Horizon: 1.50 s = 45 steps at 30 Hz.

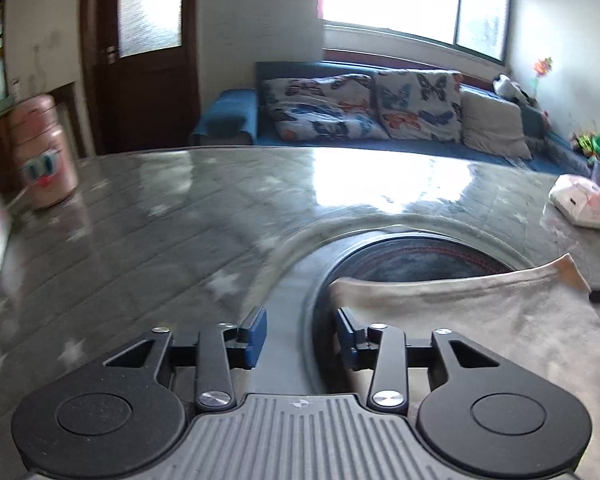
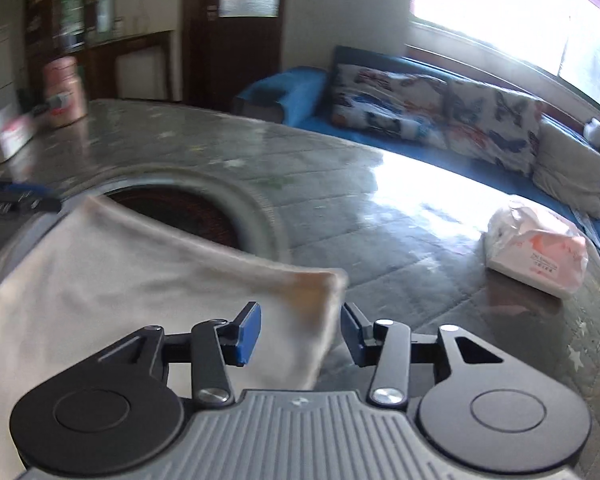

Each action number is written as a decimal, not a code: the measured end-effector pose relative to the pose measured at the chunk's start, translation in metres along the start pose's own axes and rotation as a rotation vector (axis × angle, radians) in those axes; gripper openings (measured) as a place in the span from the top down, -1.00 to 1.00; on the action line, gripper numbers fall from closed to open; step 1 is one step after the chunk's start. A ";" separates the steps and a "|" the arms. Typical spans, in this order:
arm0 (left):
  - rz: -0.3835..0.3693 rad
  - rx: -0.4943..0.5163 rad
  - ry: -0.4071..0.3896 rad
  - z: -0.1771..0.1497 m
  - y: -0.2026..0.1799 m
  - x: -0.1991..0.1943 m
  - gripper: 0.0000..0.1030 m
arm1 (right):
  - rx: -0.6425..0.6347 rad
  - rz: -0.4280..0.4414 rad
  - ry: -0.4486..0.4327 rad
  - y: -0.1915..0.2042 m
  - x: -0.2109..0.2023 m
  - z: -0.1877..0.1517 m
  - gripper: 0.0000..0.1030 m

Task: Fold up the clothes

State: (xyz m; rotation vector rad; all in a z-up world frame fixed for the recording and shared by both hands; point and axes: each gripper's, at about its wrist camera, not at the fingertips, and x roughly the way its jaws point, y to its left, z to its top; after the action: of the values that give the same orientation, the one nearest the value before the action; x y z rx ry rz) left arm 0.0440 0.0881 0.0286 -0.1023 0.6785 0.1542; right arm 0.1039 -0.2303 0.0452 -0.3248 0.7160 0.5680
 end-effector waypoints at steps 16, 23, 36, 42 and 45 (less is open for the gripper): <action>0.370 -0.211 -0.053 -0.113 0.079 -0.148 -0.07 | -0.148 0.224 -0.007 0.100 -0.071 -0.075 -0.24; 0.416 -0.222 -0.041 -0.119 0.092 -0.141 0.09 | -0.147 0.225 0.000 0.109 -0.084 -0.094 -0.24; 0.417 -0.147 -0.053 -0.109 0.102 -0.123 0.79 | -0.173 0.215 -0.016 0.116 -0.095 -0.105 -0.26; 0.440 -0.122 -0.042 -0.112 0.100 -0.120 0.62 | -0.249 0.216 -0.035 0.129 -0.106 -0.114 -0.26; 0.455 -0.122 -0.045 -0.110 0.100 -0.122 0.51 | -0.258 0.216 -0.046 0.131 -0.114 -0.117 -0.26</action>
State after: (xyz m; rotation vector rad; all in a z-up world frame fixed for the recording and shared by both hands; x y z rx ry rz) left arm -0.1352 0.1578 0.0157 -0.0600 0.6389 0.6338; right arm -0.1046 -0.2228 0.0291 -0.4758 0.6381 0.8741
